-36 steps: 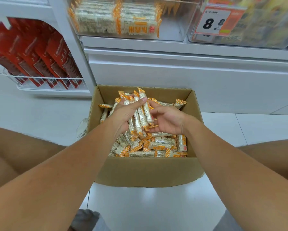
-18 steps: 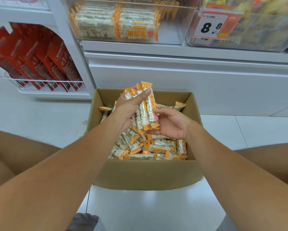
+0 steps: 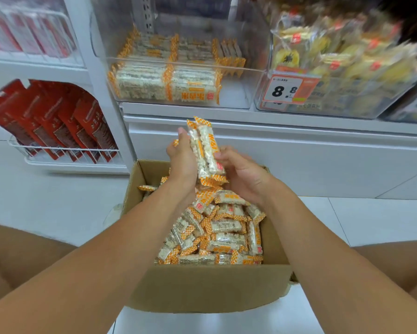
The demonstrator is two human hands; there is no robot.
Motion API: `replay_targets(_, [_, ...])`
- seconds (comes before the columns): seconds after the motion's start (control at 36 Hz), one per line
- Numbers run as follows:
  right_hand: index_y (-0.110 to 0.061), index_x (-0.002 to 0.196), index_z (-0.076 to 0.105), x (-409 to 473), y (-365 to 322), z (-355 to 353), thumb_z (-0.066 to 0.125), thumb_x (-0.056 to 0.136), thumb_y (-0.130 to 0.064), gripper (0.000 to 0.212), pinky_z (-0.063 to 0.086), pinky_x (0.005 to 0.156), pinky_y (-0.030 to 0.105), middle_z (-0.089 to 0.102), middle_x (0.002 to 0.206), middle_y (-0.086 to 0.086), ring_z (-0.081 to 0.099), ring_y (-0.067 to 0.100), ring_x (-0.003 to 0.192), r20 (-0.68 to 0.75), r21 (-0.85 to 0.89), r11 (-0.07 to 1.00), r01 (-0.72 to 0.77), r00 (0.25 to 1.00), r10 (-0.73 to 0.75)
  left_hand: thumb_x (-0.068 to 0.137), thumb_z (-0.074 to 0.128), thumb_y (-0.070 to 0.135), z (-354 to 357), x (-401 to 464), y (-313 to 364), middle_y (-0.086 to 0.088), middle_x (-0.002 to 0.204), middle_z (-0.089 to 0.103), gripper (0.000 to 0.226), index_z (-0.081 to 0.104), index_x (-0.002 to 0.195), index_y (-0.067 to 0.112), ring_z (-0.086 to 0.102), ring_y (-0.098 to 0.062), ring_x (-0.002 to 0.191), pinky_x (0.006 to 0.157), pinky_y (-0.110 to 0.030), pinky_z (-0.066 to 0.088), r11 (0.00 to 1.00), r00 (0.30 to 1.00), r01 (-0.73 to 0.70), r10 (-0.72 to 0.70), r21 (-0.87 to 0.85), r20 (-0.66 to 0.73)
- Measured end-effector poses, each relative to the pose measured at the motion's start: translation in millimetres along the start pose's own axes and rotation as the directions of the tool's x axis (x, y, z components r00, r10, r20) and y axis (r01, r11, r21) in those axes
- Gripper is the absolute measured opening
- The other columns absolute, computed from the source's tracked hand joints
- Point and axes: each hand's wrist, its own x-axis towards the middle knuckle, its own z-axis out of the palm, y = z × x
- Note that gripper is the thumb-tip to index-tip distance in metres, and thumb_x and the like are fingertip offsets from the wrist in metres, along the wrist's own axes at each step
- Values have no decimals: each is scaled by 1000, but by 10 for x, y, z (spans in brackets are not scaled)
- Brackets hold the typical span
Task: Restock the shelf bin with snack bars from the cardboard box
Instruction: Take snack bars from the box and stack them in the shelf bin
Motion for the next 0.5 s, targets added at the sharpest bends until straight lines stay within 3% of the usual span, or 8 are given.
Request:
replay_targets(0.14, [-30,122,59,-169,-526,297,45,99,-20,28,50,69,31,69,91,-2,63,15,76,25,-50,989,141,990,-140,78,38,77,132,-50,424,-10,128,65,84,49,142,24,64,-29,116,103,-53,49,994,995,-94,92,57,41])
replay_targets(0.22, [-30,141,50,-291,-888,439,38,105,-25,38,55,61,27,73,88,-10,68,7,71,67,-165,964,208,978,-200,85,34,78,233,-120,788,-4,130,67,79,48,146,29,65,-25,117,105,-49,49,990,970,-135,122,49,211])
replay_targets(0.33, [-37,142,46,-402,-1372,550,38,106,-30,38,60,84,44,72,105,-5,69,17,91,132,-295,921,252,966,-222,81,29,81,364,-165,1267,-2,128,67,82,54,140,29,65,-23,117,102,-47,50,946,936,-272,217,178,278])
replay_targets(0.39, [-42,135,49,-410,-1579,588,39,105,-25,36,57,89,46,70,106,-3,68,19,93,128,-302,912,278,960,-250,94,24,71,451,-195,1428,-1,120,70,67,61,131,28,66,-23,113,100,-46,51,907,922,-338,267,249,281])
replay_targets(0.5, [-29,128,56,-310,-1852,616,45,100,-20,32,57,65,32,67,89,0,66,14,71,59,-263,923,280,960,-274,106,29,52,647,-203,1592,-1,97,74,50,68,91,24,70,-25,94,88,-48,57,859,888,-411,302,304,347])
